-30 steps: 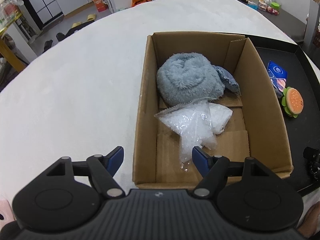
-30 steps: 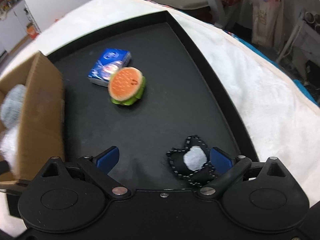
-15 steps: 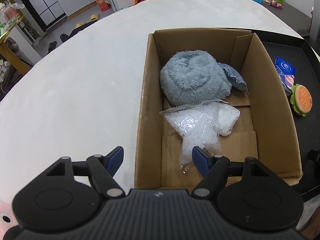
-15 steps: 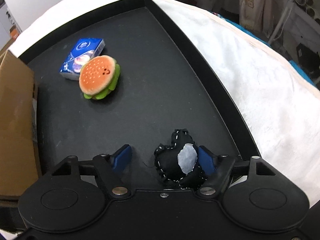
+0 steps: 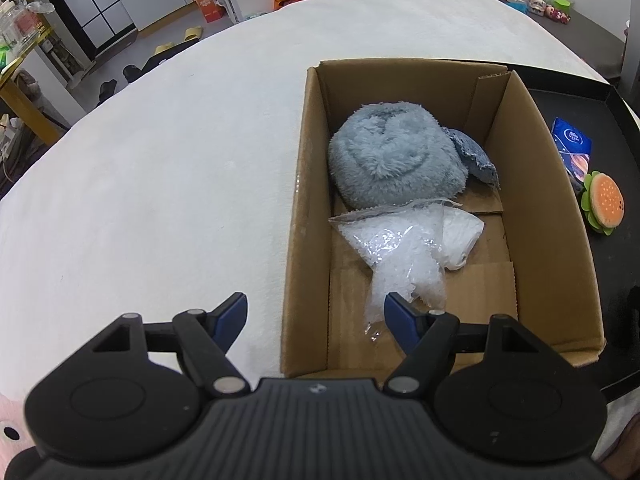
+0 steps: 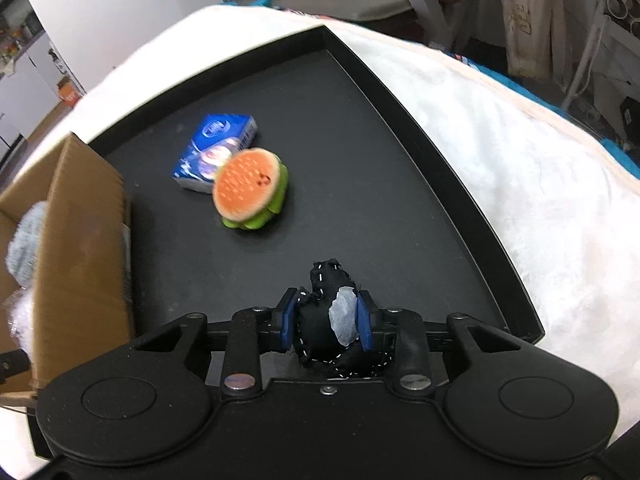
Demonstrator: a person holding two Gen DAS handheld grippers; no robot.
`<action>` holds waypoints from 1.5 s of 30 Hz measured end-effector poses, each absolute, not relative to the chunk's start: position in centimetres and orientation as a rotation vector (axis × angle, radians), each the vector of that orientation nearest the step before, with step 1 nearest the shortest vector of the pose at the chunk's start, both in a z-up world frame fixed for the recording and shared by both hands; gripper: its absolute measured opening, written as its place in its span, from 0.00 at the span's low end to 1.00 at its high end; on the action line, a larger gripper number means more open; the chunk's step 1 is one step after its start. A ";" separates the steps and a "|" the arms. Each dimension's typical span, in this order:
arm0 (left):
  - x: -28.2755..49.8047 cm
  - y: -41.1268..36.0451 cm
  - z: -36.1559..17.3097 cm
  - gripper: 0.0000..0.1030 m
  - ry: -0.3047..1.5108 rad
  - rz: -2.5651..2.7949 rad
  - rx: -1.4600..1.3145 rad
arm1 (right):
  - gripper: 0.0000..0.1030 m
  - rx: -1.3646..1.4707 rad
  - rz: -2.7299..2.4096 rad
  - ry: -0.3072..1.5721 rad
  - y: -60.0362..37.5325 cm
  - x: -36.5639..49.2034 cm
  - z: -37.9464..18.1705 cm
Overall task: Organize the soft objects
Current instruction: 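Carry the black cloth piece with the right gripper into the box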
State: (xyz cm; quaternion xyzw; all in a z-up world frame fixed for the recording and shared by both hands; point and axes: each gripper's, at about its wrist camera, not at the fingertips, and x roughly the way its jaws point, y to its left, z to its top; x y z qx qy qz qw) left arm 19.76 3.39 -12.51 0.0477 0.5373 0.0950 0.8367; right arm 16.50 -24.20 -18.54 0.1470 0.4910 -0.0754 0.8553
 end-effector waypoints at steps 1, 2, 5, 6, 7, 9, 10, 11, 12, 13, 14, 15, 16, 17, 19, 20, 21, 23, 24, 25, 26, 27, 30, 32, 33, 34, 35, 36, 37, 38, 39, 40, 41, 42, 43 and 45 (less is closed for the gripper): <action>19.7 3.5 -12.5 0.72 1.135 0.202 0.098 | 0.29 0.309 -0.158 1.027 -24.3 16.6 -18.3; 19.6 3.6 -12.4 0.72 1.133 0.202 0.094 | 0.29 0.310 -0.158 1.018 -24.3 16.6 -18.2; 19.5 4.1 -12.3 0.72 1.128 0.205 0.076 | 0.29 0.313 -0.146 0.998 -24.1 16.5 -17.2; 19.4 4.3 -12.2 0.72 1.126 0.205 0.070 | 0.29 0.312 -0.141 0.990 -24.0 16.5 -16.8; 19.3 4.4 -12.2 0.72 1.124 0.205 0.066 | 0.29 0.310 -0.135 0.984 -23.9 16.5 -16.4; 19.2 4.8 -12.1 0.72 1.125 0.209 0.060 | 0.29 0.313 -0.118 0.969 -23.6 16.6 -15.5; 19.2 5.0 -12.1 0.72 1.124 0.210 0.054 | 0.29 0.307 -0.111 0.961 -23.4 16.7 -15.0; 19.1 5.1 -12.1 0.72 1.124 0.210 0.048 | 0.29 0.302 -0.102 0.954 -23.1 16.8 -14.6; 19.1 5.3 -12.1 0.72 1.122 0.210 0.042 | 0.29 0.300 -0.093 0.946 -22.9 16.9 -14.1; 19.0 5.4 -12.0 0.72 1.119 0.211 0.038 | 0.29 0.301 -0.087 0.940 -22.7 16.9 -13.7; 19.0 5.5 -12.0 0.72 1.116 0.211 0.033 | 0.29 0.297 -0.078 0.931 -22.4 16.9 -13.2; 18.9 5.7 -11.9 0.72 1.113 0.212 0.029 | 0.29 0.293 -0.070 0.923 -22.2 17.0 -12.8; 18.9 5.8 -11.8 0.72 1.110 0.213 0.023 | 0.29 0.291 -0.062 0.916 -21.9 17.0 -12.3; 18.8 5.9 -11.8 0.72 1.108 0.214 0.018 | 0.29 0.291 -0.048 0.908 -21.6 17.0 -11.9; 18.8 6.2 -11.7 0.72 1.100 0.211 0.007 | 0.29 0.287 -0.019 0.898 -20.9 17.1 -11.2; 18.7 6.3 -11.6 0.72 1.096 0.209 0.003 | 0.29 0.285 -0.010 0.893 -20.6 17.1 -10.8; 18.7 6.5 -11.6 0.72 1.093 0.209 -0.001 | 0.29 0.285 0.005 0.887 -20.2 17.1 -10.4; 18.6 6.7 -11.6 0.72 1.086 0.207 -0.012 | 0.29 0.288 0.031 0.877 -19.6 17.2 -9.7; 18.6 6.8 -11.6 0.72 1.082 0.203 -0.019 | 0.29 0.285 0.040 0.872 -19.2 17.2 -9.5; 18.5 6.9 -11.5 0.72 1.078 0.201 -0.024 | 0.29 0.281 0.049 0.867 -18.9 17.2 -9.3; 18.4 6.9 -11.5 0.72 1.073 0.198 -0.026 | 0.29 0.275 0.059 0.863 -18.5 17.2 -9.1; 18.4 7.0 -11.5 0.71 1.069 0.193 -0.027 | 0.29 0.272 0.066 0.861 -18.3 17.3 -9.0; 18.3 7.1 -11.5 0.71 1.062 0.177 -0.040 | 0.29 0.266 0.089 0.860 -17.4 17.4 -8.8; 18.3 7.1 -11.6 0.69 1.057 0.165 -0.053 | 0.29 0.252 0.109 0.857 -16.7 17.4 -8.6; 18.3 7.1 -11.6 0.69 1.055 0.161 -0.054 | 0.29 0.250 0.117 0.857 -16.6 17.5 -8.6; 18.3 7.1 -11.6 0.69 1.051 0.158 -0.053 | 0.29 0.251 0.127 0.855 -16.3 17.6 -8.5; 18.4 7.1 -11.7 0.68 1.048 0.154 -0.054 | 0.29 0.247 0.134 0.852 -15.9 17.5 -8.4; 18.4 7.1 -11.7 0.67 1.044 0.149 -0.060 | 0.29 0.238 0.141 0.849 -15.5 17.6 -8.2; 18.4 7.2 -11.7 0.64 1.041 0.146 -0.069 | 0.29 0.231 0.148 0.845 -15.2 17.7 -8.1; 18.5 7.3 -11.8 0.62 1.040 0.144 -0.078 | 0.29 0.227 0.156 0.842 -14.9 17.7 -8.0; 18.6 7.3 -11.9 0.58 1.039 0.141 -0.084 | 0.29 0.222 0.162 0.841 -14.7 17.8 -7.9; 18.6 7.3 -12.0 0.52 1.039 0.139 -0.090 | 0.29 0.218 0.168 0.839 -14.4 17.9 -7.9; 18.7 7.4 -12.1 0.49 1.039 0.138 -0.097 | 0.29 0.215 0.176 0.836 -14.2 18.0 -7.8; 18.7 7.5 -12.2 0.42 1.043 0.134 -0.104 | 0.29 0.209 0.183 0.835 -13.9 18.1 -7.8; 18.8 7.5 -12.4 0.35 1.047 0.130 -0.111 | 0.29 0.204 0.188 0.835 -13.7 18.2 -7.8; 18.9 7.7 -12.8 0.21 1.058 0.124 -0.121 | 0.29 0.191 0.209 0.835 -13.0 18.4 -7.8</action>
